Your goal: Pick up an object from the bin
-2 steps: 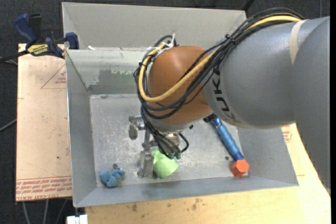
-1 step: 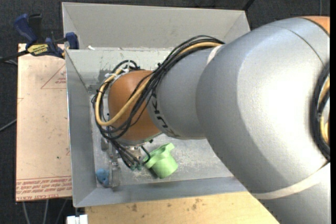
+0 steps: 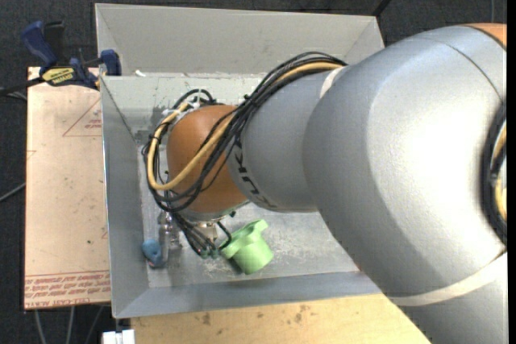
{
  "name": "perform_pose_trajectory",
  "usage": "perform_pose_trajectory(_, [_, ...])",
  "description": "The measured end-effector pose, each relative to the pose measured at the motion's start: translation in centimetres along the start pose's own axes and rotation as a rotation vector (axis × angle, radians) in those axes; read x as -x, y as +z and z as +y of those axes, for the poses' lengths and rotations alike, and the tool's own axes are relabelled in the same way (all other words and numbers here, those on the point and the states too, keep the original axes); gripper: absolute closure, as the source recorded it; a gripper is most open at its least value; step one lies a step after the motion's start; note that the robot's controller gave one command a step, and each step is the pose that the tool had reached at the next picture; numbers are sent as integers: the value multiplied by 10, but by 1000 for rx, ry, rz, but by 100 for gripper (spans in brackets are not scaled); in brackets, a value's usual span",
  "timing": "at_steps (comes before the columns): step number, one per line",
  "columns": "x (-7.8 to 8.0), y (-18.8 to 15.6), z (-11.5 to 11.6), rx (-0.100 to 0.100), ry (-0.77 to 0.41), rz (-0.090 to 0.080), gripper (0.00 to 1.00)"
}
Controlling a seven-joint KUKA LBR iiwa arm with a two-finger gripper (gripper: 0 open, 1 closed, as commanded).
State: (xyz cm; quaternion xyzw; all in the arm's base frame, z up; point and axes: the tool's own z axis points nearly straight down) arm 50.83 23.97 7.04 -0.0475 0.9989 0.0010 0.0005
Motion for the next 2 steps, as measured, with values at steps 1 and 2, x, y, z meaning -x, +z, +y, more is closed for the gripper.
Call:
perform_pose_trajectory(1, [19,-97,-16,2,215,-8,100])
perform_pose_trajectory(2, [19,-151,-33,0,-40,-6,100])
